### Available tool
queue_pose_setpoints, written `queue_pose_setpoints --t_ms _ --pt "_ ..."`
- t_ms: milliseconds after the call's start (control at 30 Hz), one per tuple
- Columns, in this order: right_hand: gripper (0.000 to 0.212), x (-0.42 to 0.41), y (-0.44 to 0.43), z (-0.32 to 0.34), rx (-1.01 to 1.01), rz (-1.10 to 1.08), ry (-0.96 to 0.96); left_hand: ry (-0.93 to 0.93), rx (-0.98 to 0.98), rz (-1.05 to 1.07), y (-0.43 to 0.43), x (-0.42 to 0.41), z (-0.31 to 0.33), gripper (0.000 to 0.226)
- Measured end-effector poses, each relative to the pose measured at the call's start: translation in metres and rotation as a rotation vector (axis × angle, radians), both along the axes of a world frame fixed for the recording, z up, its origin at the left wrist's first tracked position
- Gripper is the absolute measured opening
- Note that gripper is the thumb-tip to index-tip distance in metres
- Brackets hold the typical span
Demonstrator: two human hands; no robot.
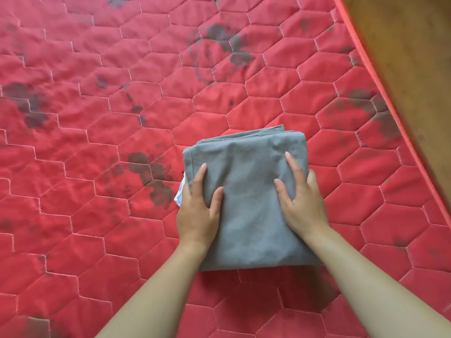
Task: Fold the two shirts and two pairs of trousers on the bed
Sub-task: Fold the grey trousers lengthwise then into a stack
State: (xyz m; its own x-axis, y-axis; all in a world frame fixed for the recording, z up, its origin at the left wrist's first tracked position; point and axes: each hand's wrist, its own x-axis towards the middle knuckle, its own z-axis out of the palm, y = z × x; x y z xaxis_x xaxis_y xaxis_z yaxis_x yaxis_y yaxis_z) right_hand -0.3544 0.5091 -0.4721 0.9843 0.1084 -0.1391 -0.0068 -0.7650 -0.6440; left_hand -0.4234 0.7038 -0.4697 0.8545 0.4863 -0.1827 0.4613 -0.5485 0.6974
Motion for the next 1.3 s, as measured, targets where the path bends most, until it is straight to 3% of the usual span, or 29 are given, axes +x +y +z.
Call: queue_pose_setpoints --t_ms 167,267,400,567,867,1300 --pt "0.060 0.012 0.008 -0.006 -0.143 0.050 0.063 0.188 0.160 -0.004 -0.005 0.006 -0.004 0.059" --pt "0.049 0.012 0.009 -0.001 -0.013 -0.053 -0.071 0.153 0.277 0.059 -0.004 0.011 -0.006 0.061" --pt "0.040 0.019 0.015 -0.006 0.073 -0.074 -0.122 0.241 0.164 0.058 0.003 0.026 -0.014 0.071" --pt "0.054 0.020 0.018 -0.030 0.063 -0.049 0.049 0.338 0.077 0.052 0.003 0.032 -0.028 0.074" --pt "0.068 0.017 0.009 -0.032 0.122 0.030 0.289 0.208 -0.040 0.051 0.011 0.033 -0.028 0.080" --pt "0.074 0.023 0.006 -0.026 0.182 0.011 0.454 0.256 -0.181 0.004 0.022 0.030 -0.032 0.084"
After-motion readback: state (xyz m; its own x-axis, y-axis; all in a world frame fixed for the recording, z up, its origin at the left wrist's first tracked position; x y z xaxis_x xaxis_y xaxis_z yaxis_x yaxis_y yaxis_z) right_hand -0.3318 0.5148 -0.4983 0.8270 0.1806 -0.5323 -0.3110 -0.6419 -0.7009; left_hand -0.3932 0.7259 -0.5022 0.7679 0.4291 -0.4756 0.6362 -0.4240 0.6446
